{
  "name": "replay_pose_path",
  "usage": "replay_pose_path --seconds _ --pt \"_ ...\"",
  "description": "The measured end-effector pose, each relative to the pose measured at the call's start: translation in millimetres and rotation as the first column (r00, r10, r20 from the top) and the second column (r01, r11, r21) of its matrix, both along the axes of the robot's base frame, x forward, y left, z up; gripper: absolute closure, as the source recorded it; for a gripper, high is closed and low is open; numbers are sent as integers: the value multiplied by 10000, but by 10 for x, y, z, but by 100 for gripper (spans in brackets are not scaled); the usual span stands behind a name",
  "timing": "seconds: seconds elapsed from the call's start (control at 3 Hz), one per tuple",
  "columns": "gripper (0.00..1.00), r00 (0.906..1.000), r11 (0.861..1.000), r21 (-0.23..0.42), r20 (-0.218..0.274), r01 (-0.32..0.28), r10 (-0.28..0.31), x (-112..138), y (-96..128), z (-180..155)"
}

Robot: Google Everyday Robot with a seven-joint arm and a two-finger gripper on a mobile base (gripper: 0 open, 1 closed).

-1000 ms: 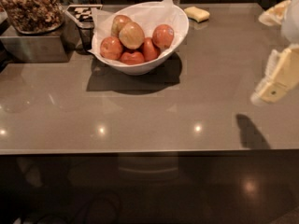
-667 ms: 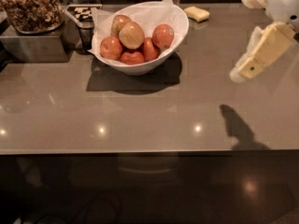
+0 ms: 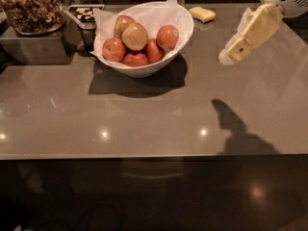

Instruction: Pick apple from white bowl

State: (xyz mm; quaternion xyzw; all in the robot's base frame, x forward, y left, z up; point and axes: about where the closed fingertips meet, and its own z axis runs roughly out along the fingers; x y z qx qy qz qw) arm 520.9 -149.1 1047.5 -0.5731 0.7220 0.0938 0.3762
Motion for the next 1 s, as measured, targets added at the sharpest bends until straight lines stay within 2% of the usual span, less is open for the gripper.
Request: replay_pose_path --seconds 0.33,0.67,1.0 --pt "0 9999 9994 328 84 -87 84 96 107 -155" --pt "0 9974 9969 362 203 -695 688 344 434 -281" --pt "0 9942 9934 396 106 -1075 1071 596 730 -434"
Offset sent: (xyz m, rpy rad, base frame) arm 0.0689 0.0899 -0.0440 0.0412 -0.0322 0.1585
